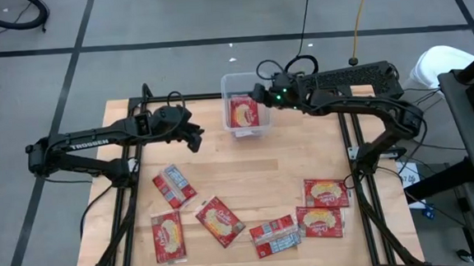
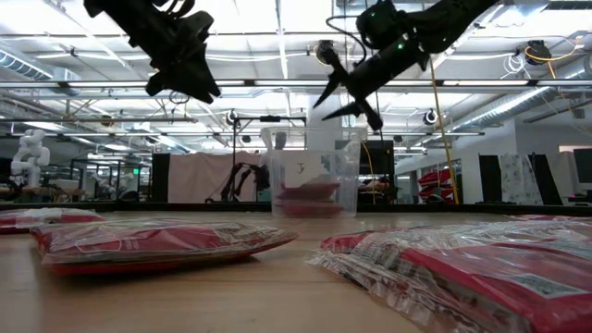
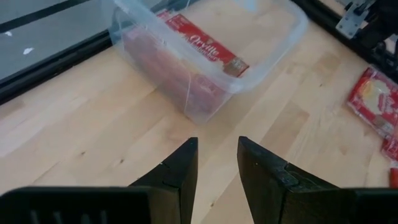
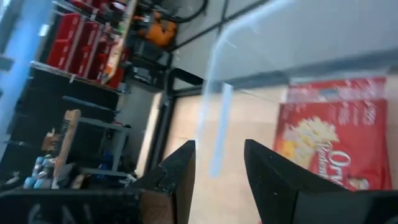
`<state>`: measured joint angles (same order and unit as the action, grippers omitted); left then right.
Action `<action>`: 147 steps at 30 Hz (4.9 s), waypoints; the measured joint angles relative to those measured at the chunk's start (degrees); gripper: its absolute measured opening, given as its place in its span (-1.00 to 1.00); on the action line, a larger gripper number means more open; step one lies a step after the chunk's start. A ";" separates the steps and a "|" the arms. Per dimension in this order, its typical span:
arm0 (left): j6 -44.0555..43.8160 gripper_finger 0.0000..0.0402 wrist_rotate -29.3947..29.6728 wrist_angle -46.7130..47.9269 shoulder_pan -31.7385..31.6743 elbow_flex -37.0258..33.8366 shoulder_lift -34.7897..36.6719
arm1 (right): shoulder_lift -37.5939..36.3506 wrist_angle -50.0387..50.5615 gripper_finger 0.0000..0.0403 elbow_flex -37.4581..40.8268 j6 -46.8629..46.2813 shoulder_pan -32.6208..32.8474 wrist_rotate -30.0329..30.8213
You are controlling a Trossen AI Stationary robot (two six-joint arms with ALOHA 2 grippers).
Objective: Sort popcorn bags into baskets
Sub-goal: Put the red popcorn bag into the transparent container
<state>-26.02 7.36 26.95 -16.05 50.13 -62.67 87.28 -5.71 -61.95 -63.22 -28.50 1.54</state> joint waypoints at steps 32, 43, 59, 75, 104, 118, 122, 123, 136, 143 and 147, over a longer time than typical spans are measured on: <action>-9.55 -0.41 -18.12 15.31 7.34 -0.04 0.00 | -12.55 13.33 -0.34 -0.09 0.25 18.84 -4.31; -21.53 -0.39 -10.99 15.24 25.08 -0.04 -0.02 | -12.54 13.31 -0.34 -0.09 -8.59 33.47 6.05; -36.78 0.34 -5.95 11.60 43.43 -0.09 -11.45 | -12.37 13.31 -0.34 -0.09 -12.43 38.74 7.24; -18.63 0.49 3.40 5.52 53.68 -0.09 -26.85 | -12.37 14.02 -0.34 -0.09 -1.60 42.57 -7.83; -0.07 -0.94 3.44 -6.24 46.47 -0.02 -37.18 | -12.37 15.15 -0.34 -0.11 1.14 43.43 -8.41; 17.06 -0.99 10.59 -7.21 42.18 -0.22 -30.22 | -12.17 18.92 -0.34 3.97 -6.16 40.53 -2.79; 23.40 -0.99 11.42 -7.28 41.61 -0.22 -27.59 | -12.17 13.97 -0.26 7.71 -5.85 38.36 -5.11; 24.34 -0.99 11.34 -7.36 41.40 -0.22 -27.23 | -12.17 12.50 -0.22 9.04 -6.82 37.55 -5.86; 36.24 -1.00 13.22 -7.86 40.28 -0.04 -23.06 | -1.68 -12.74 0.40 17.91 -0.17 31.98 -6.29; 38.32 -1.00 13.22 -9.04 40.33 -0.04 -22.88 | 9.87 -30.23 0.38 17.97 9.64 30.70 -8.27; 39.57 -1.00 13.24 -9.40 40.33 -0.04 -22.64 | 15.01 -37.27 0.39 17.95 13.33 29.89 -12.37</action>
<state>13.55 20.60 17.55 24.27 50.09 -85.32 102.29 -42.99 -44.01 -49.89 1.39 -10.84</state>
